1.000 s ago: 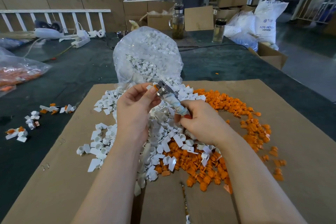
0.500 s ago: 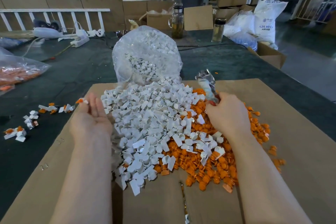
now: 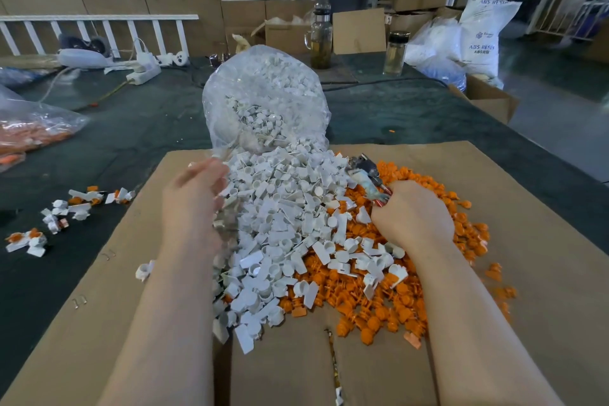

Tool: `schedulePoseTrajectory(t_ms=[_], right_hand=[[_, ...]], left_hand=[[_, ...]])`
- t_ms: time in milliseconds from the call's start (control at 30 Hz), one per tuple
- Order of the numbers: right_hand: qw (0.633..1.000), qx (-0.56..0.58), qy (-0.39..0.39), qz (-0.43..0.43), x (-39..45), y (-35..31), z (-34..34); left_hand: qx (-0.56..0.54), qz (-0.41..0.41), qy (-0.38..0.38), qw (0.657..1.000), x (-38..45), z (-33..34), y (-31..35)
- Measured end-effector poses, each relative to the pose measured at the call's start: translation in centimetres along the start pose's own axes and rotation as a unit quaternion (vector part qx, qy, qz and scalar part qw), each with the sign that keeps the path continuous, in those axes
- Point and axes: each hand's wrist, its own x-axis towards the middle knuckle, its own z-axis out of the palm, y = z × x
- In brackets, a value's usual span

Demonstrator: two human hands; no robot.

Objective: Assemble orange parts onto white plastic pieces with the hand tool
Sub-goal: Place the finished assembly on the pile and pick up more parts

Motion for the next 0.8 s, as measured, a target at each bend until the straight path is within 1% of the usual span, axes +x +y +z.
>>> schedulePoseTrajectory(t_ms=[33, 67, 100, 133, 167, 200, 233, 267, 300, 367, 433, 467, 567, 667, 800], right_hand=[[1.0, -0.01, -0.006, 0.0, 0.0, -0.1, 0.1], [1.0, -0.023, -0.009, 0.001, -0.1, -0.2, 0.1], [0.999, -0.037, -0.012, 0.003, -0.1, -0.2, 0.1], [0.999, -0.045, -0.016, 0.002, -0.1, -0.3, 0.1], [0.999, -0.05, -0.021, -0.001, -0.1, -0.3, 0.0], [0.998, -0.051, -0.028, -0.005, 0.0, -0.3, 0.0], [0.998, -0.05, -0.035, -0.008, 0.0, -0.4, 0.0], [0.998, -0.046, -0.042, -0.008, 0.1, -0.4, 0.0], [0.998, -0.042, -0.047, -0.006, 0.1, -0.4, 0.0], [0.998, -0.044, -0.047, 0.002, 0.0, -0.6, 0.0], [0.998, -0.054, -0.031, 0.012, -0.2, -0.7, 0.0], [0.998, -0.06, -0.023, 0.016, -0.3, -0.8, 0.0], [0.997, -0.075, -0.018, 0.018, -0.5, -1.1, -0.1], [0.997, -0.074, -0.019, 0.018, -0.6, -1.2, -0.1], [0.997, -0.076, -0.017, 0.019, -0.7, -1.3, -0.2]], left_hand=[[0.112, 0.041, -0.029, 0.992, -0.1, 0.5, -0.4], [0.224, 0.072, -0.058, 0.97, -0.3, 0.9, -0.8], [0.322, 0.098, -0.082, 0.938, -0.3, 1.3, -1.7], [0.426, 0.12, -0.098, 0.891, -0.3, 1.6, -2.3], [0.507, 0.141, -0.107, 0.844, -0.3, 1.9, -2.8], [0.558, 0.166, -0.109, 0.806, -0.4, 2.1, -3.0], [0.588, 0.191, -0.108, 0.778, -0.5, 2.2, -3.3], [0.59, 0.215, -0.107, 0.771, -0.5, 2.3, -3.4], [0.58, 0.235, -0.108, 0.772, -0.6, 2.3, -3.4], [0.548, 0.26, -0.11, 0.787, -0.7, 2.3, -3.5], [0.522, 0.252, -0.112, 0.807, -0.5, 2.3, -3.4], [0.521, 0.246, -0.11, 0.81, -0.5, 2.3, -3.4], [0.538, 0.254, -0.105, 0.797, -0.4, 2.5, -3.5], [0.535, 0.252, -0.098, 0.8, -0.4, 2.5, -3.5], [0.555, 0.281, -0.087, 0.778, -0.5, 2.4, -3.7]])
